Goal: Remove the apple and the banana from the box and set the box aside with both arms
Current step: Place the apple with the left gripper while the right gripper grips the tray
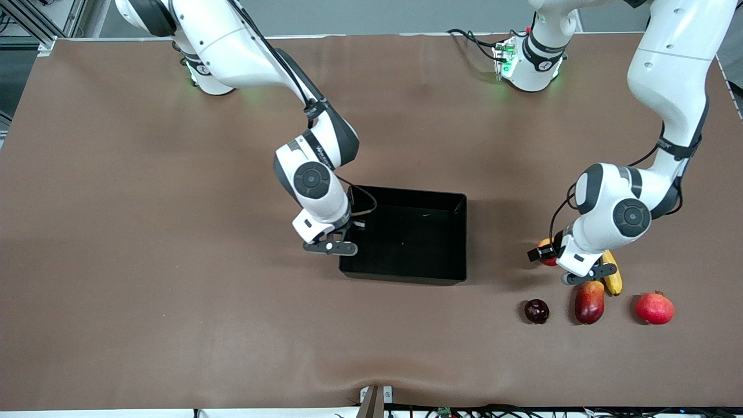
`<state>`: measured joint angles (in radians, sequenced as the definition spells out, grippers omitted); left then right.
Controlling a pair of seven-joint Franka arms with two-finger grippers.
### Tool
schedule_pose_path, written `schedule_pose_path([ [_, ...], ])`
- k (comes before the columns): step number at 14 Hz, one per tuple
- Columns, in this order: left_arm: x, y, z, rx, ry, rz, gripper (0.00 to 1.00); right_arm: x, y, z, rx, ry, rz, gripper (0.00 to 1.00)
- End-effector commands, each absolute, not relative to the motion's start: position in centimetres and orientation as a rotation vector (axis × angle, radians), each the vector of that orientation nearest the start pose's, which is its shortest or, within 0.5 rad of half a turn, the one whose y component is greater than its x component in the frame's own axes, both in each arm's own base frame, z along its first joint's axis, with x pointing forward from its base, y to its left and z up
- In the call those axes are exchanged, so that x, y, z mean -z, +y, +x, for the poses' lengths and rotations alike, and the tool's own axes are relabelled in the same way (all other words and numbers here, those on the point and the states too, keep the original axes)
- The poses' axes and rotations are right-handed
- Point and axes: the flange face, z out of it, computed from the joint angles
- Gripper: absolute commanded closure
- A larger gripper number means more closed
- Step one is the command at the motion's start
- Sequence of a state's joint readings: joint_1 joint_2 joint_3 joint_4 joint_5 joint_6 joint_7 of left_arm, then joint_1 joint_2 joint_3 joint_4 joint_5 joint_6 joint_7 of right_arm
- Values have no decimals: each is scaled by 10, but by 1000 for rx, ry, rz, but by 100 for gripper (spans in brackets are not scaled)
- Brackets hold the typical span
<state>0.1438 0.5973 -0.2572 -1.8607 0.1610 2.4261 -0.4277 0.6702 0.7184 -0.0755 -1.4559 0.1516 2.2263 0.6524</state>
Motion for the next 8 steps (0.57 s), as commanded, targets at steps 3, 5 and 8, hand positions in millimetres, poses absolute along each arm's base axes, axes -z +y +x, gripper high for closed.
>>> schedule_pose_path([
  [3, -190, -60, 637, -12, -322, -3176, 86, -359, 325, 631, -43, 410, -2976, 100],
  [5, -188, -57, 638, -12, -312, -3176, 81, -376, 295, 638, -79, 455, -2966, 100],
  [8, -179, -57, 638, -15, -317, -3180, 72, -404, 229, 649, -96, 458, -2964, 100],
])
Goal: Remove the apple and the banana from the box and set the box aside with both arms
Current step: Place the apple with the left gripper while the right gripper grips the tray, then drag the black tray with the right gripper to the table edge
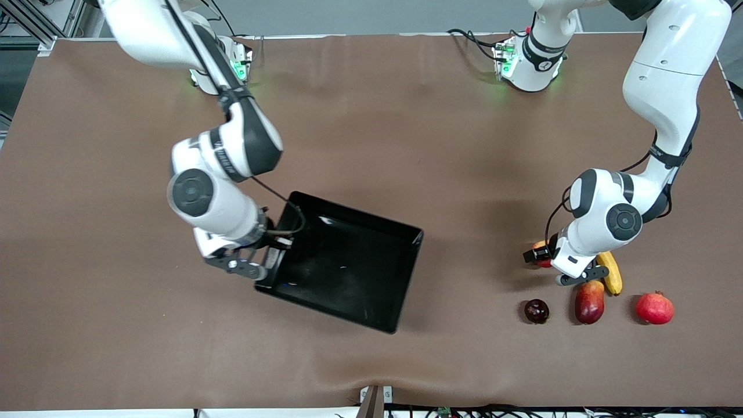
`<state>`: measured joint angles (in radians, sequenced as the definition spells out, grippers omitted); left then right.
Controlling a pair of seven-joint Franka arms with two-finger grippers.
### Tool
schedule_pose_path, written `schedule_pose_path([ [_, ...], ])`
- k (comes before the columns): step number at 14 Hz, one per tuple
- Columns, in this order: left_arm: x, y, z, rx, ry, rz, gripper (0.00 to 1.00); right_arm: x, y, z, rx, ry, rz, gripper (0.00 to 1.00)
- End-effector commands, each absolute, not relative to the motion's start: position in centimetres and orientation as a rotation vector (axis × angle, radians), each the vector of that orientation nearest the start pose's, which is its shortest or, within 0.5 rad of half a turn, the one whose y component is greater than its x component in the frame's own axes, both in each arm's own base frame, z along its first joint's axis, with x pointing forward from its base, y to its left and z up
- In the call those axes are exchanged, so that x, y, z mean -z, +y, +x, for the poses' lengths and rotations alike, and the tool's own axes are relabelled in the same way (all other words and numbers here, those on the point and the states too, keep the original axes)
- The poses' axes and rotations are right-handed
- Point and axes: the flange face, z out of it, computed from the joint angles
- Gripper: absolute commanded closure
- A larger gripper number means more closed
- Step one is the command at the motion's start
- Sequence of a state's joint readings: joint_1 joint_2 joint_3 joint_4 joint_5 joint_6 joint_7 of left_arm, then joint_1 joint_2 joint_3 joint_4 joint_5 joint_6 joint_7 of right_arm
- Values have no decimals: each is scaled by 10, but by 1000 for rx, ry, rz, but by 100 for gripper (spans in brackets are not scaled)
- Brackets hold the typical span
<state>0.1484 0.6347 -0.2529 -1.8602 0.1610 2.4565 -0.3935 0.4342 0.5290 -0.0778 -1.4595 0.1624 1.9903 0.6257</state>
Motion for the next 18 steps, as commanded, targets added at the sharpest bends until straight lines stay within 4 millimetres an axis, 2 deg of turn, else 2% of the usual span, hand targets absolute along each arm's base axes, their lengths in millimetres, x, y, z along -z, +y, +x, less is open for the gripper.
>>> schedule_pose_path([
  [1, -179, -57, 639, -10, -317, -3181, 66, -412, 199, 653, -108, 403, -2971, 100],
  [2, -179, -57, 639, -10, -318, -3181, 40, -416, 168, 656, -134, 348, -2979, 100],
  [3, -180, -57, 640, -8, -318, -3181, 0, -417, 136, 656, -165, 287, -2985, 100],
  [5, -193, -54, 643, 17, -314, -3178, 0, -408, 61, 658, -169, 149, -2981, 100],
  [6, -213, -54, 645, 55, -313, -3173, 0, -406, 29, 659, -163, 108, -2976, 100],
  [8, -264, -55, 647, 62, -299, -3149, 0, -394, -25, 655, -172, 80, -2968, 100],
  [10, -329, -53, 651, 91, -295, -3120, 0, -384, -74, 649, -170, 91, -2964, 100],
  [12, -394, -48, 653, 145, -321, -3103, 0, -376, -117, 644, -120, 41, -2980, 100],
  [14, -457, -45, 648, 208, -338, -3083, 0, -357, -155, 633, -88, 83, -3009, 100],
  [16, -508, -39, 637, 179, -363, -3060, 0, -338, -186, 625, -50, 145, -3028, 100],
  [18, -546, -36, 626, 116, -381, -3041, 0, -315, -218, 623, -27, 129, -3030, 100],
])
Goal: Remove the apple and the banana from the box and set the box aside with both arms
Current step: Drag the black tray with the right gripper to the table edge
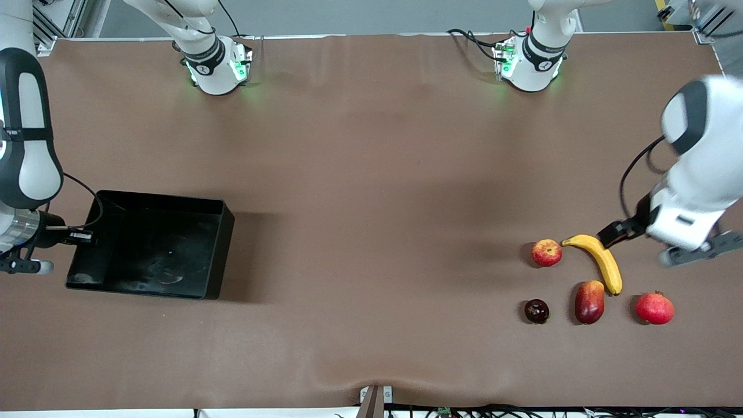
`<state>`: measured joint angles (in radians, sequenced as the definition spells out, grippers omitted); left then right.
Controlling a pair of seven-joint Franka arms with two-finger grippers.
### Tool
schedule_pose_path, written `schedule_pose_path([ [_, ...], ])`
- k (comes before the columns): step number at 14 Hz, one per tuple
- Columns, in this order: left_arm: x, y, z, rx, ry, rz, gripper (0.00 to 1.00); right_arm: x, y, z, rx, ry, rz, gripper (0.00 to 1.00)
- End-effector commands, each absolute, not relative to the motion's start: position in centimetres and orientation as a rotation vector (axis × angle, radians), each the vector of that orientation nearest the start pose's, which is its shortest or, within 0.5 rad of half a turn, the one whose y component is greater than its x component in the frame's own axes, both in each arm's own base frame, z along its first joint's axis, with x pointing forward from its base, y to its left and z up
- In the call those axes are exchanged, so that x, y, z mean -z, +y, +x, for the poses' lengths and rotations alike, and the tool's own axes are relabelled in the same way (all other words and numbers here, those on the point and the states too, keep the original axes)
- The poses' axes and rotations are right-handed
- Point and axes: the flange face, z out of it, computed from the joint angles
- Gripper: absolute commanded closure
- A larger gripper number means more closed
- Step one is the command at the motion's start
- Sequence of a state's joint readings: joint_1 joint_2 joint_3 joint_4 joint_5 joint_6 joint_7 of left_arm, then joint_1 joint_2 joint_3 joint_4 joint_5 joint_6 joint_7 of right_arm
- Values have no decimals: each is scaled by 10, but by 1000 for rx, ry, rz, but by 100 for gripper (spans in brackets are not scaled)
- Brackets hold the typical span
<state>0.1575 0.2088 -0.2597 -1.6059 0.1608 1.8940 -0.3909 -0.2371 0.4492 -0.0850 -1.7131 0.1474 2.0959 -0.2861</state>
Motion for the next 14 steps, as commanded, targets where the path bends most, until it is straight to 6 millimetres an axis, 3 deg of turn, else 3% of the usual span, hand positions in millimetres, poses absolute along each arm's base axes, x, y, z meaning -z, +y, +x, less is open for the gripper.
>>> schedule_pose_path([
  [1, -563, -35, 618, 92, -387, -3032, 0, -301, -229, 621, -32, 110, -3022, 100],
  [4, -602, -40, 592, 67, -410, -3054, 0, -272, -251, 621, -11, 143, -3015, 100],
  [7, -624, -46, 569, 13, -409, -3067, 0, -244, -273, 625, 16, 88, -3025, 100],
  [9, -636, -49, 556, -16, -320, -3094, 0, -240, -274, 625, 12, 77, -3025, 100],
  [10, -640, -46, 550, -22, -270, -3115, 0, -240, -272, 626, 12, 68, -3026, 33],
  [11, -645, -35, 544, -23, -243, -3116, 0, -240, -272, 626, 13, 66, -3026, 0],
  [14, -651, -30, 531, -81, -220, -3138, 0, -258, -267, 636, 56, -18, -3042, 0],
])
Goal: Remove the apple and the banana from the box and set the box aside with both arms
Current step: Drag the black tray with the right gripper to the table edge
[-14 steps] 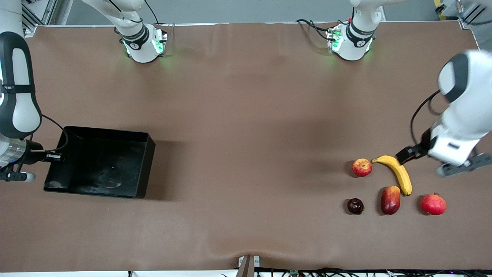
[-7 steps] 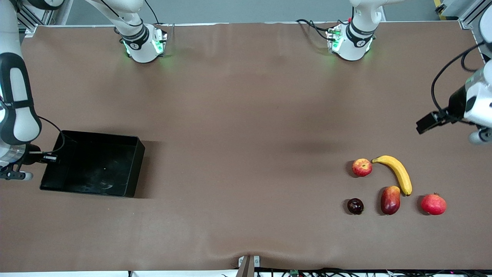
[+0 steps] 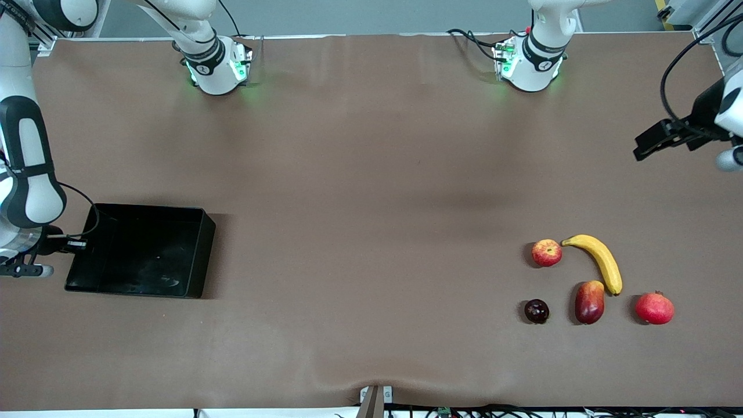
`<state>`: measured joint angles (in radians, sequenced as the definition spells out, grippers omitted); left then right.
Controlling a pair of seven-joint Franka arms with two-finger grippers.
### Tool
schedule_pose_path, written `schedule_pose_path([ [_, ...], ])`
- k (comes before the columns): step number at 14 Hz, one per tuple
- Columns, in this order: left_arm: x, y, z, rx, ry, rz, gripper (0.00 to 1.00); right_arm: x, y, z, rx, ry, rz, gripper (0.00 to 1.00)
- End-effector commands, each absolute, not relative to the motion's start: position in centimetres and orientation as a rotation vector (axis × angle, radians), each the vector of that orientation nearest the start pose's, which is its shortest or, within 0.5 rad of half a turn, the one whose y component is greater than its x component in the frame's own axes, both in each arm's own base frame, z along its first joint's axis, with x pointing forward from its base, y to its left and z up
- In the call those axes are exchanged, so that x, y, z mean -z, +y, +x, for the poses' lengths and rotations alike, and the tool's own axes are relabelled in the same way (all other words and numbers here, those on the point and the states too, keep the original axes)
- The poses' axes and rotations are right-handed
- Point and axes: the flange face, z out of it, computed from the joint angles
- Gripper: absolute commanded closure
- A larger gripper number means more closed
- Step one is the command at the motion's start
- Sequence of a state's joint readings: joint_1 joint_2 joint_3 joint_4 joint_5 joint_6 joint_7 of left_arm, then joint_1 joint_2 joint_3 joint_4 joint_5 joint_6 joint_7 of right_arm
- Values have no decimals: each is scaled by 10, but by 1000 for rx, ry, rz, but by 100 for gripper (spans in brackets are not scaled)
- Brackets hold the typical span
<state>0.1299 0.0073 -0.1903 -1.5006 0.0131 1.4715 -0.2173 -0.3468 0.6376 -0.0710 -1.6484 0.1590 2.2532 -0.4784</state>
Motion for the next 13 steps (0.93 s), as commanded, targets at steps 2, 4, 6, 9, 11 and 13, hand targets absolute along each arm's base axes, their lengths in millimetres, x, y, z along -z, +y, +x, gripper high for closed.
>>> schedule_pose_path([
  [2, -651, -26, 522, -89, -229, -3136, 0, -296, -264, 646, 139, -80, -3058, 0],
  [4, -650, -31, 515, -98, -191, -3137, 0, -338, -241, 657, 226, -144, -3070, 0],
  [6, -650, -43, 512, -98, -148, -3137, 0, -374, -208, 667, 293, -211, -3073, 0],
  [9, -650, -43, 514, -90, -84, -3138, 0, -416, -152, 672, 309, -265, -3061, 0],
  [11, -650, -43, 515, -90, -81, -3138, 0, -437, -120, 667, 260, -238, -3041, 0],
  [13, -650, -43, 516, -88, -83, -3140, 0, -471, -81, 657, 218, -170, -3052, 0],
])
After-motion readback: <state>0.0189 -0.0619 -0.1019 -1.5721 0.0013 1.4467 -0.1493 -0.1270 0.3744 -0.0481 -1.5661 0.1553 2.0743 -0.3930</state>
